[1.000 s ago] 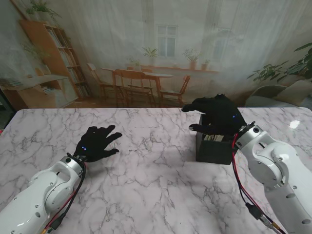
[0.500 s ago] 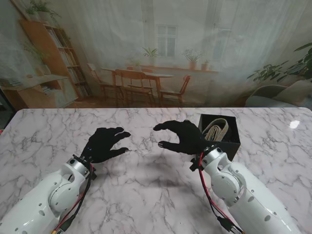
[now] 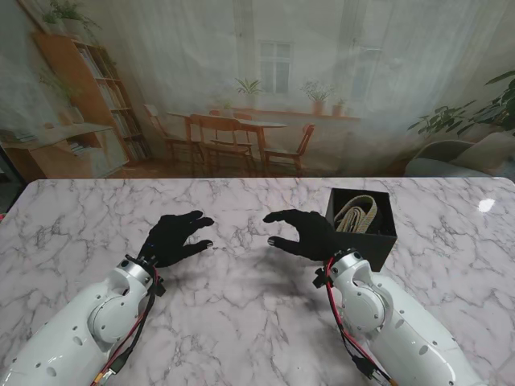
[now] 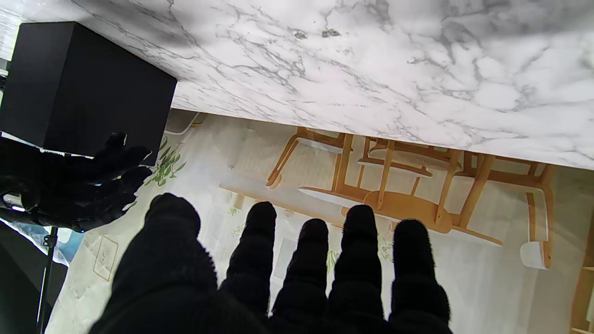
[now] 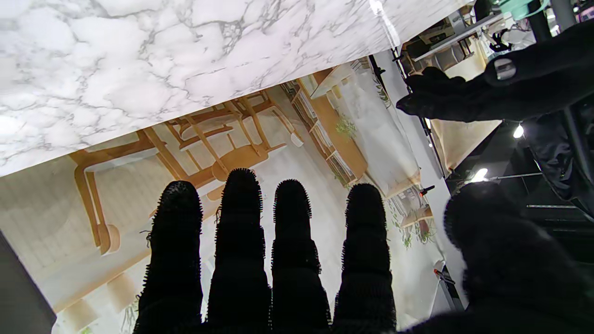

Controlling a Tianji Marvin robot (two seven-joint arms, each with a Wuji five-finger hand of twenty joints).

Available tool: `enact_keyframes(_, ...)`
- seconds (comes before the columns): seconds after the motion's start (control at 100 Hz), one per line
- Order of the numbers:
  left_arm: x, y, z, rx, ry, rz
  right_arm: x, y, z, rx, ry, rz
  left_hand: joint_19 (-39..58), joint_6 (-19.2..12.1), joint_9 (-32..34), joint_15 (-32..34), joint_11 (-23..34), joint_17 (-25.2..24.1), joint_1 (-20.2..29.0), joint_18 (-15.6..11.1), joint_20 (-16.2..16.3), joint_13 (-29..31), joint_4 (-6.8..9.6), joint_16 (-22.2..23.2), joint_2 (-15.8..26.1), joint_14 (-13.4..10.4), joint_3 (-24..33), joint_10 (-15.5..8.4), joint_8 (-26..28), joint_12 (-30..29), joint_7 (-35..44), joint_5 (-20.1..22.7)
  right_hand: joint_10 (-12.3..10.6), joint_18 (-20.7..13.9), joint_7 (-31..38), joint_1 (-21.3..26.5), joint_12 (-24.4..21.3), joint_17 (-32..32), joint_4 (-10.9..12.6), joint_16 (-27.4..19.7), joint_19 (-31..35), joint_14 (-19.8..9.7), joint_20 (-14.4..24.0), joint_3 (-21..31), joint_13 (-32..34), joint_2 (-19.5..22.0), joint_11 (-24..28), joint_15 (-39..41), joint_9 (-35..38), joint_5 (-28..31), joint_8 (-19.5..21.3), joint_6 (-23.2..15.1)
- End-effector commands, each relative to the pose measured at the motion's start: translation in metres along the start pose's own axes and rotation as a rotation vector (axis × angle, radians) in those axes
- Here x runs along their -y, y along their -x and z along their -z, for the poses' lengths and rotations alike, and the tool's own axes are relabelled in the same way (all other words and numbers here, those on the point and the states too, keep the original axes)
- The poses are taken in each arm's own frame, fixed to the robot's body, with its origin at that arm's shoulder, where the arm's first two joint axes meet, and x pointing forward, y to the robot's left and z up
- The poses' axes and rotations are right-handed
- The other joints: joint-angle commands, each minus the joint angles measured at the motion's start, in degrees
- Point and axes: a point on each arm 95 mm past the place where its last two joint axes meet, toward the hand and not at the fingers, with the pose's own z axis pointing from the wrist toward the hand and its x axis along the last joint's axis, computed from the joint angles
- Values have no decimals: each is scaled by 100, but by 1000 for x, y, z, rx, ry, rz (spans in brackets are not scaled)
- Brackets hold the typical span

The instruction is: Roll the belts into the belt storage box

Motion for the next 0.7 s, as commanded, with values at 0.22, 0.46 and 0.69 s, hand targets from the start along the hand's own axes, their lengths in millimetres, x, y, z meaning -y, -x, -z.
enact_keyframes(0.22,0,0,-6,-5,20,-13,-6,20,10,27,2,18,-61,110,83,-92,82,-93,24,131,-29,-89,60,-10,200,39,-122,-69,-8,96,26,-32,-152,-25,133,-122,-33,-71,102,97,-18,-160,41,178,-74,114,74,36,43,-30,24,-11)
enact_keyframes(0.46,1,-1,-2,-13,26,-33,-4,25,14,39,-3,15,-65,110,69,-93,84,-105,18,141,-10,-96,59,-1,199,50,-124,-63,-9,138,26,-27,-132,-16,147,-126,-47,-93,94,93,-35,-156,41,201,-76,114,57,21,57,-27,-21,-35)
enact_keyframes(0.69,5,-4,0,-23,18,-36,-4,21,13,24,0,33,-87,97,52,-115,38,-112,-8,156,-6,-105,54,-12,192,60,-133,-60,-16,134,9,-30,-140,-15,209,-64,-51,-76,83,101,-32,-185,54,200,-40,119,57,32,109,127,-37,-333)
